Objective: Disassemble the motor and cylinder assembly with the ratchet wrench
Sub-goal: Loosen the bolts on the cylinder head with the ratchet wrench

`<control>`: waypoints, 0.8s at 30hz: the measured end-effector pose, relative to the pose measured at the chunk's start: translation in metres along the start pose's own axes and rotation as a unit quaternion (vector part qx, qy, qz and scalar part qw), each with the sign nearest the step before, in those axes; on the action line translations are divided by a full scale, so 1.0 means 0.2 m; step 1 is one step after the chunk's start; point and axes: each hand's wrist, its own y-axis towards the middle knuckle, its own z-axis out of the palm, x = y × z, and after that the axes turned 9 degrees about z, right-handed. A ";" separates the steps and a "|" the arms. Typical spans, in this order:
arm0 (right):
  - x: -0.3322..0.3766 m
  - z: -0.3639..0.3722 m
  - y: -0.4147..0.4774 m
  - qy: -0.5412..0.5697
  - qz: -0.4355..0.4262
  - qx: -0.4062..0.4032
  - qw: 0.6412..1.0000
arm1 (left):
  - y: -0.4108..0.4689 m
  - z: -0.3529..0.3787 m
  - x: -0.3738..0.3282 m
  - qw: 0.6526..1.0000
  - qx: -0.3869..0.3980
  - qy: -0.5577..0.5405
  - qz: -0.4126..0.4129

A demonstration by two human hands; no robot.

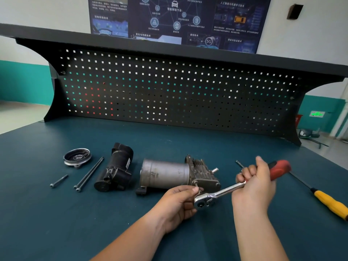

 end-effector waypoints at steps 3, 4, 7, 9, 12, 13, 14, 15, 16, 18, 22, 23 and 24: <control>0.01 0.05 -0.02 -0.044 -0.022 0.041 0.998 | 0.01 0.00 0.00 1.000 0.004 0.000 -0.004; 0.01 0.07 -0.03 -0.061 -0.030 0.055 0.996 | 0.01 0.00 0.01 1.000 0.006 0.001 -0.005; 0.01 0.13 -0.05 -0.106 -0.055 0.098 0.988 | 0.01 0.00 0.01 1.000 0.006 0.005 -0.004; 0.00 0.17 -0.07 -0.140 -0.069 0.122 0.980 | 0.02 0.01 0.02 1.000 -0.001 0.003 -0.003; -0.03 0.20 -0.09 -0.195 -0.092 0.159 0.963 | 0.03 0.00 0.02 1.000 0.001 0.005 -0.004; -0.03 0.21 -0.10 -0.214 -0.102 0.170 0.956 | 0.03 0.00 0.03 1.000 0.003 0.005 -0.004; -0.04 0.23 -0.11 -0.235 -0.113 0.179 0.949 | 0.03 0.00 0.03 1.000 0.006 0.004 -0.004; -0.05 0.24 -0.13 -0.255 -0.125 0.186 0.941 | 0.03 0.00 0.03 1.000 0.008 0.005 -0.006; -0.05 0.24 -0.14 -0.273 -0.138 0.194 0.932 | 0.02 0.00 0.03 1.000 0.012 0.008 -0.008; -0.08 0.26 -0.17 -0.308 -0.170 0.217 0.911 | 0.02 0.00 0.03 1.000 0.014 0.012 -0.014; -0.13 0.28 -0.23 -0.385 -0.241 0.265 0.851 | 0.03 -0.01 0.04 1.000 0.012 0.012 -0.020; -0.15 0.29 -0.24 -0.397 -0.247 0.281 0.839 | 0.04 -0.02 0.04 1.000 0.012 0.010 -0.018; -0.16 0.30 -0.25 -0.407 -0.252 0.297 0.826 | 0.04 -0.02 0.05 1.000 0.014 0.008 -0.017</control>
